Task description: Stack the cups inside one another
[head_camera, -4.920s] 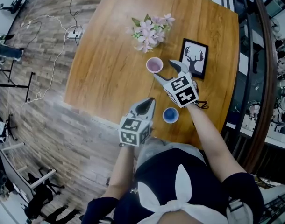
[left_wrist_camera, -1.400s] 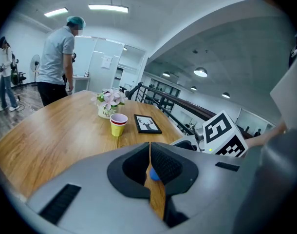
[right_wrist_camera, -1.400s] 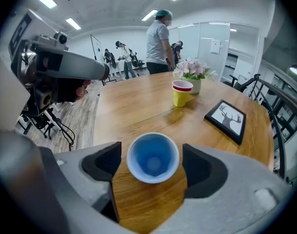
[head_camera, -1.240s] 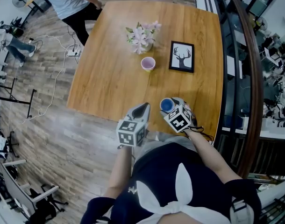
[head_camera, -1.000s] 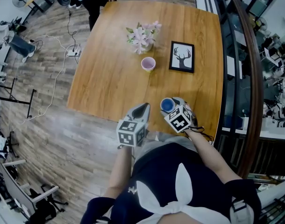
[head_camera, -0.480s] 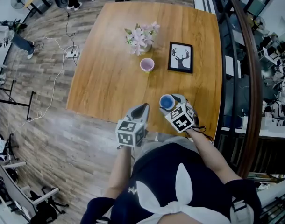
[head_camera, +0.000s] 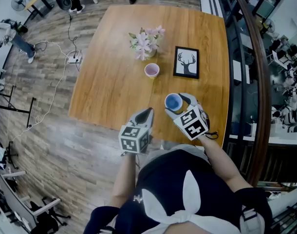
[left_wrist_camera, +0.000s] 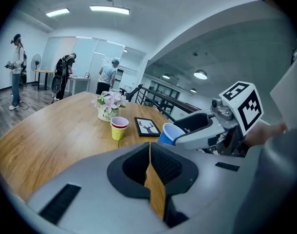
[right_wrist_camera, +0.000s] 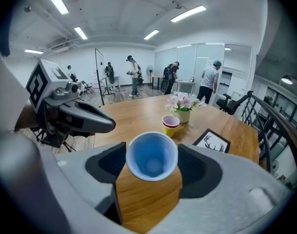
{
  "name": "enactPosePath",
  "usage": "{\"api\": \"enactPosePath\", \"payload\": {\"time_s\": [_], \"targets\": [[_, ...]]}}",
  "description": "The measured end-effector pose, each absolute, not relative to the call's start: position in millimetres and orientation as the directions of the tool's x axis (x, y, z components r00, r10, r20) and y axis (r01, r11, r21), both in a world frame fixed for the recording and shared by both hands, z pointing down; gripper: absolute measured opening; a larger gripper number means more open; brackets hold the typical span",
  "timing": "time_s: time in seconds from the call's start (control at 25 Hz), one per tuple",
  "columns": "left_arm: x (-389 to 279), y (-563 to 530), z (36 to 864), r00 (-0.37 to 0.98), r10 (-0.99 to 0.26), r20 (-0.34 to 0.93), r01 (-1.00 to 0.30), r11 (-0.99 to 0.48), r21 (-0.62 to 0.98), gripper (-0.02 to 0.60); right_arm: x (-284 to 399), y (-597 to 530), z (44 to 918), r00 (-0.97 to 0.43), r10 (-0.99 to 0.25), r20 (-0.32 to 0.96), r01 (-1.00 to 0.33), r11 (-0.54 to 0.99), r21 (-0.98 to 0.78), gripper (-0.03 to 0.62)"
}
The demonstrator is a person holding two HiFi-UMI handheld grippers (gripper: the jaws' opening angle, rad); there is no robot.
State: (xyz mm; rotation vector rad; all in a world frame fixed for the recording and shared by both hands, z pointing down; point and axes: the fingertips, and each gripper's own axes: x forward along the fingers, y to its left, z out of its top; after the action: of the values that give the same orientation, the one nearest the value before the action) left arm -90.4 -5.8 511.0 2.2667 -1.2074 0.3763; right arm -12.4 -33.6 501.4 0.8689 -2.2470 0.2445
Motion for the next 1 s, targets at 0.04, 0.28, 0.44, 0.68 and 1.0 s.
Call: {"api": "enactPosePath", "payload": {"time_s": [0.04,0.28,0.44,0.68,1.0], "targets": [[-89.9,-5.3,510.2,0.56,-0.679,0.475,-0.828,-0.454,0.329,0.025,-11.8,-33.2,496.4,-0.528,-0.521,0.671,-0.649,0.757,0.077,0.328],[-88.0,-4.3,507.0,0.565,-0.68,0.467,-0.825,-0.459,0.329,0.025,-12.4,-32.2,477.5,-0.55,-0.543,0.635,-0.658,0.75,0.072,0.328],[-87.7,-6.3,506.4,0.565,-0.683,0.463,-0.825,-0.462,0.326,0.025,-16.0,-34.0,476.9,-0.56,-0.541,0.627,-0.654,0.754,0.066,0.328],[-92.7,-8.7,502.7,0.558,-0.693,0.456,-0.83,-0.458,0.319,0.025,-22.0,-38.2,470.8,-0.566,-0.543,0.621,-0.643,0.762,0.08,0.328],[-97.7,-15.0,496.1,0.542,-0.706,0.456,-0.84,-0.443,0.313,0.025,-32.9,-51.0,464.2,-0.576,-0.541,0.613,-0.63,0.771,0.089,0.328]]}}
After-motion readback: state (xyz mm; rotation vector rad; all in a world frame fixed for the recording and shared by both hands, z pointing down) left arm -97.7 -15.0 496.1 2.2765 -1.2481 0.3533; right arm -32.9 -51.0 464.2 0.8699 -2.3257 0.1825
